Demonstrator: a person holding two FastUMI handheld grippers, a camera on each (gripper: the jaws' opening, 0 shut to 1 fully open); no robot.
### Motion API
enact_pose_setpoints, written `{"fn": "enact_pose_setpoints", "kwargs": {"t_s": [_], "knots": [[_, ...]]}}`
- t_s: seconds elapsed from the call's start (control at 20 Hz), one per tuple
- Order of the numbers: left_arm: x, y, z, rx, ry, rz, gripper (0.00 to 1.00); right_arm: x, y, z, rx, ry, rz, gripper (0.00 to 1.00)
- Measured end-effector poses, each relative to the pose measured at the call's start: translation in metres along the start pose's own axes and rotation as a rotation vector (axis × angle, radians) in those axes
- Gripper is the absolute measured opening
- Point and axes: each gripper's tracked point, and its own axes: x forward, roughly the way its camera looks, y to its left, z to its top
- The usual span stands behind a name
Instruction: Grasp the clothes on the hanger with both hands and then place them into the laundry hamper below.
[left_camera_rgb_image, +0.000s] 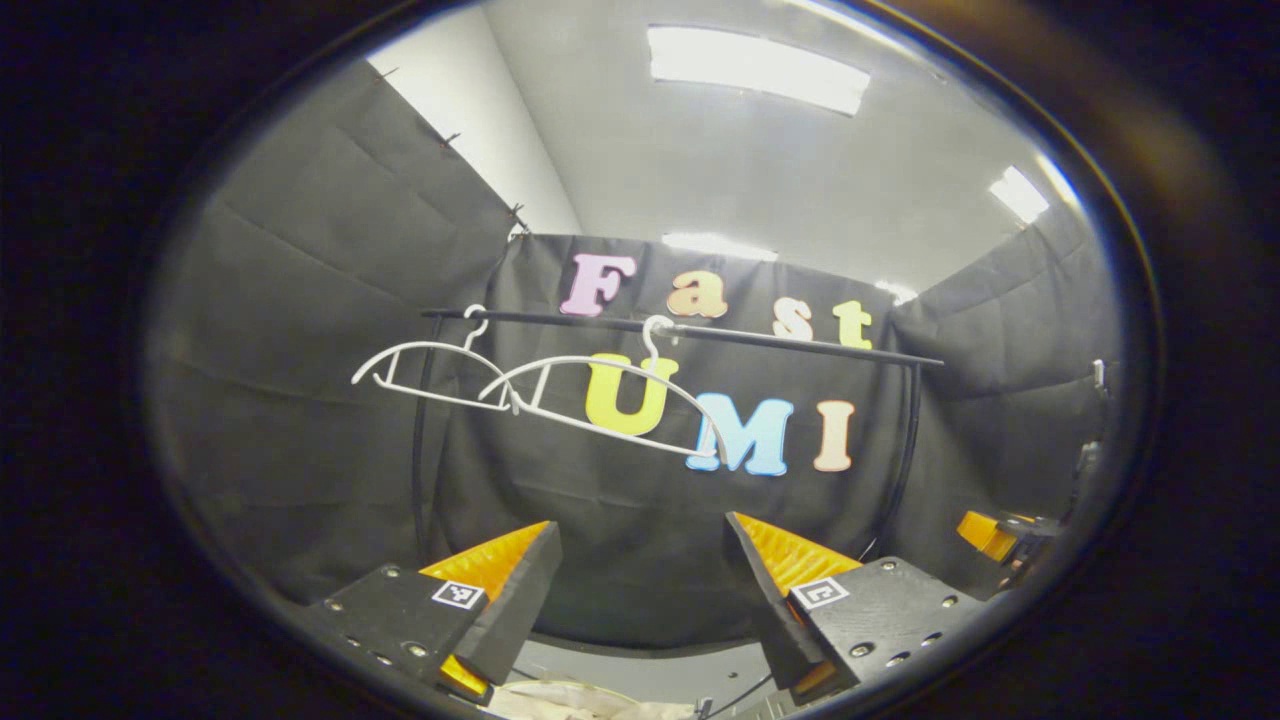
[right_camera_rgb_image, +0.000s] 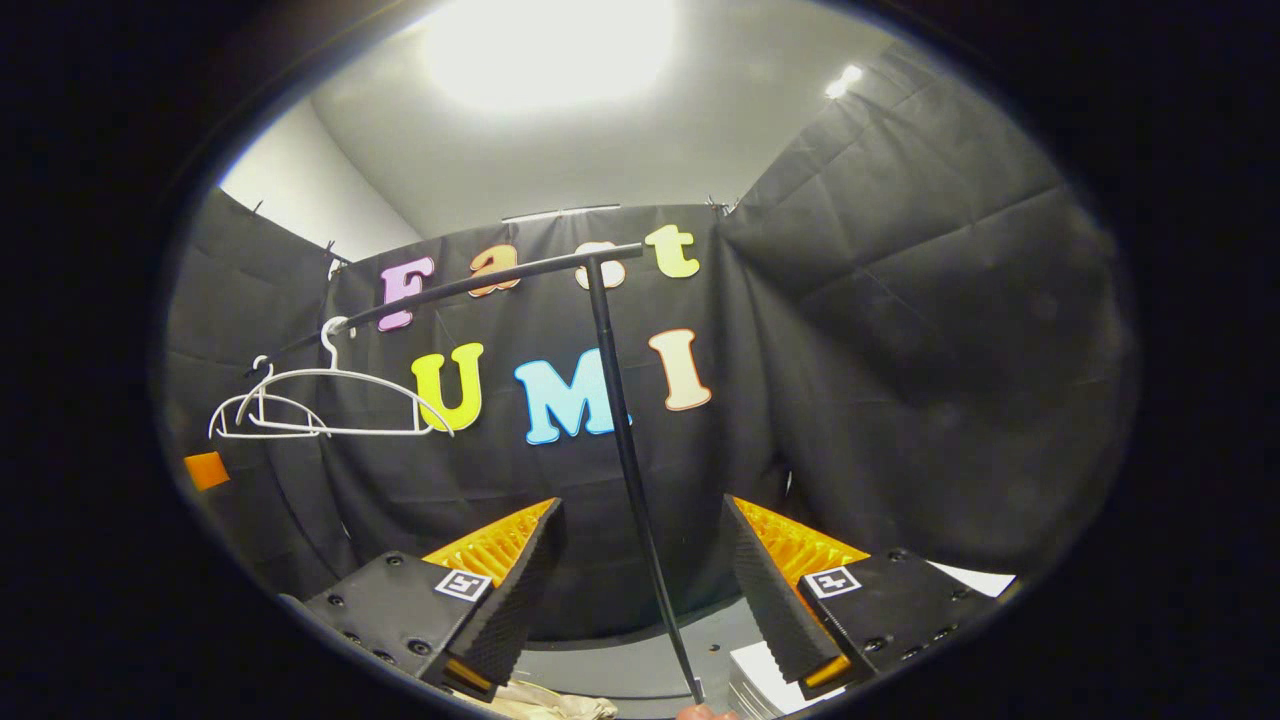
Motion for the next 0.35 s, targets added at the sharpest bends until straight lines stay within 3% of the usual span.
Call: {"fn": "enact_pose_setpoints", "kwargs": {"t_s": [0.35], "knots": [[-0.007, 0.001, -0.012, -0.027, 0.027, -0.074, 0.94, -0.033, 0.016, 0.011, -0.120, -0.112, 0.019, 0.98]]}}
